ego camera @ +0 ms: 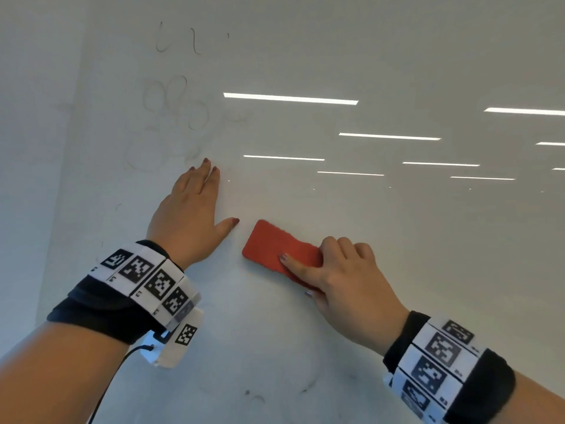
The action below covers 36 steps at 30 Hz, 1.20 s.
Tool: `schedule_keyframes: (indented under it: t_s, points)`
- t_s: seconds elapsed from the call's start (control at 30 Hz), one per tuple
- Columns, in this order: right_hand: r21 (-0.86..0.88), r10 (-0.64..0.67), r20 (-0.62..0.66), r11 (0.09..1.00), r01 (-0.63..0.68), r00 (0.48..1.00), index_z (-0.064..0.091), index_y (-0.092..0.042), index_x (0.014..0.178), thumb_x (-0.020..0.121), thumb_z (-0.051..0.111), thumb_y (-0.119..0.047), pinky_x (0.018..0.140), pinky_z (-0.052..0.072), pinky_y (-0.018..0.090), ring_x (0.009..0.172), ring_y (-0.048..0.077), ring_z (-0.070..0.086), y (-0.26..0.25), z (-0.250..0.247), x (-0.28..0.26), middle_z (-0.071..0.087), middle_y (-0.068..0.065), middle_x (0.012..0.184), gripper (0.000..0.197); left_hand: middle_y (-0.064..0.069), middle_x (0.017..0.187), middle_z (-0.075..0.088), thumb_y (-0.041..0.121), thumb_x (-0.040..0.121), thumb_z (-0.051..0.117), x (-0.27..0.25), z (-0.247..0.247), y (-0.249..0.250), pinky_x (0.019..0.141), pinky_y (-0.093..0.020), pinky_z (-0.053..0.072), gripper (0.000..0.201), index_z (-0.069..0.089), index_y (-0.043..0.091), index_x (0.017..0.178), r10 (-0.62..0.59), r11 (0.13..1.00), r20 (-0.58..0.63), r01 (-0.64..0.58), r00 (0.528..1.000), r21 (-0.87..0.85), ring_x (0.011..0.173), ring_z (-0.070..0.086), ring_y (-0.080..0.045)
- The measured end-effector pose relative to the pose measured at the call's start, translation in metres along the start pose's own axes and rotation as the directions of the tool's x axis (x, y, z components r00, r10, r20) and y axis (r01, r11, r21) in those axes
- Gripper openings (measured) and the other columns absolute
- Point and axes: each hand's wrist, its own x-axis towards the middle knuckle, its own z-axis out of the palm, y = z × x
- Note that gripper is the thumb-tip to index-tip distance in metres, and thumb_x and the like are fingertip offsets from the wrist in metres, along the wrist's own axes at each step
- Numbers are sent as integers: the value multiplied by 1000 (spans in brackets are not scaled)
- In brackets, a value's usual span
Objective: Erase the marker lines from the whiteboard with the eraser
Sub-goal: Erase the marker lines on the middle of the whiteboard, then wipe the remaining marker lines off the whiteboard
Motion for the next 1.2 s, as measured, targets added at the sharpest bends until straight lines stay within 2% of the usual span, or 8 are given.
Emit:
schedule_keyframes:
  t_s: [0.17,0.37,0.47,0.73,0.87,0.97,1.07,1.2]
  points:
    - [-55,-137,14,989,137,991,47,-49,132,84,66,-26,78,38,43,84,26,50,30,-4,-4,52,3,94,56,-2,159,-3,46,92,49,-2,0,5,115,-40,19,81,5,11,151,-27,1000,12,27,1000,-5,145,2,-22]
    - [8,212,-110,977,-213,971,47,-43,135,81,69,-30,79,36,44,90,30,48,78,-13,-3,50,8,99,59,-3,159,-2,39,97,41,-7,5,18,116,-37,18,69,7,12,151,-35,999,3,35,999,-11,145,3,-21]
    - [33,289,-132,957,-287,948,46,-39,137,83,68,-31,77,37,44,90,30,46,77,-9,-2,49,10,100,59,-6,158,6,38,97,37,-7,6,31,116,-38,19,65,10,12,151,-18,999,-26,17,999,-45,145,9,-22]
    - [62,233,-95,972,-228,968,21,-34,149,85,65,-32,82,36,44,99,29,47,73,-12,11,51,8,112,79,2,158,11,49,89,51,-11,6,91,116,-43,14,75,13,30,150,339,938,-94,-345,936,-45,145,11,-20]
    - [135,196,-83,974,-184,977,16,-29,151,80,69,-39,84,35,42,107,27,48,73,-13,19,53,3,120,89,2,156,18,43,88,56,-2,14,109,115,-45,12,70,24,29,148,364,931,-59,-365,929,4,145,10,-21]
    - [202,173,-83,967,-153,981,23,-30,149,82,63,-48,89,34,42,113,25,46,78,-11,13,51,0,125,80,-2,147,35,34,86,62,4,20,111,113,-48,18,64,35,28,144,356,934,-96,-357,930,7,142,20,-26]
    - [251,207,-93,951,-179,974,26,-31,148,91,35,-57,93,34,42,121,23,41,94,-7,0,47,1,132,63,-2,137,44,28,85,64,8,23,111,112,-50,20,60,40,30,140,322,945,-129,-327,938,-22,139,26,-26]
    - [256,320,-170,928,-272,932,33,-28,146,96,40,-31,97,33,48,129,28,35,132,3,-16,43,8,140,51,-3,131,47,33,82,67,9,25,112,101,-49,35,62,42,31,139,301,953,-155,-304,941,3,126,40,-26]
